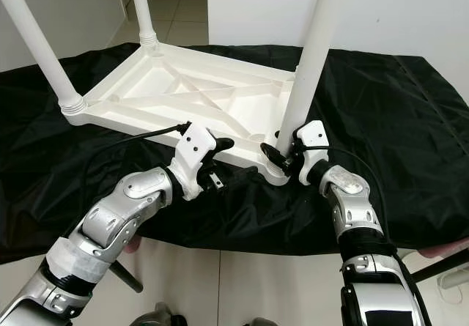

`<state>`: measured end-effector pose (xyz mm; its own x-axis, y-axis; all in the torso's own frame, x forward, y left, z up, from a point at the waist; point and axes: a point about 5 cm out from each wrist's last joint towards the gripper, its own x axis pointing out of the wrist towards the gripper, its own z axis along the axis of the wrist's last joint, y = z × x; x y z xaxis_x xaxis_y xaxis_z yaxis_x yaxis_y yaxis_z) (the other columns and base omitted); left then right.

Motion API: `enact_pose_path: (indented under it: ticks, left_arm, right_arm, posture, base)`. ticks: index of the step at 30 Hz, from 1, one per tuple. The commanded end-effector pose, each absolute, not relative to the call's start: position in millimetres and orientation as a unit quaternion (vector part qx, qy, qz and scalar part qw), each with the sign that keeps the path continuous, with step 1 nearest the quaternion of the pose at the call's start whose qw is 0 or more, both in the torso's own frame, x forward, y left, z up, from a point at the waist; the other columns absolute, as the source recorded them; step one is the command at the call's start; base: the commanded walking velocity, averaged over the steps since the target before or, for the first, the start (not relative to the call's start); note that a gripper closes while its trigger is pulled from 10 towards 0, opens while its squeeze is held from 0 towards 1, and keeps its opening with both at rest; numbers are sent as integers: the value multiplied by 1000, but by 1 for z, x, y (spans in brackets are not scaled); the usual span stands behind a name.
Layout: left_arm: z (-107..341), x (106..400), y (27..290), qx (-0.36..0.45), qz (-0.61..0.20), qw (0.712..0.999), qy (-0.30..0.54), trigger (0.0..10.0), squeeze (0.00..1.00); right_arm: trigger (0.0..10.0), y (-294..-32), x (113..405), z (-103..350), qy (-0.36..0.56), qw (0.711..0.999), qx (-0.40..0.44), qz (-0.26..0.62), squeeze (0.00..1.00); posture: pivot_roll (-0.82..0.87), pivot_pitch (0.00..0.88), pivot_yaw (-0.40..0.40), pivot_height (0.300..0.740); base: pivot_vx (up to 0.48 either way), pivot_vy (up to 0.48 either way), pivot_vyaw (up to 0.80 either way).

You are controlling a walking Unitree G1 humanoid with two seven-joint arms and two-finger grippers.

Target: Building children table

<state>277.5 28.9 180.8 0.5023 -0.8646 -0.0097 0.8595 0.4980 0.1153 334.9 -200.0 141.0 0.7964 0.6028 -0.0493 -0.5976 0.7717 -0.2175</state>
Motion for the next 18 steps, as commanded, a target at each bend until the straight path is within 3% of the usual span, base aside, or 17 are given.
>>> enact_pose_path:
  ticks: [1, 11, 18]
  left_arm:
    - [182, 276, 29, 59, -517, 854, -24, 10000, 0]
    - [182, 275, 30, 61, -520, 852, -23, 10000, 0]
    - [182, 275, 31, 62, -521, 851, -21, 10000, 0]
  right_arm:
    - [10000, -198, 330, 124, 28, 941, -117, 316, 0]
    - [10000, -188, 332, 118, 36, 960, -99, 261, 0]
    - [10000, -173, 332, 121, 30, 989, -30, 140, 0]
  posture:
    - [-2, 0, 11, 740]
    - [-5, 0, 22, 740]
    - [-7, 0, 23, 740]
  base:
    - [0, 0, 0]
    - [0, 0, 0]
    - [0, 0, 0]
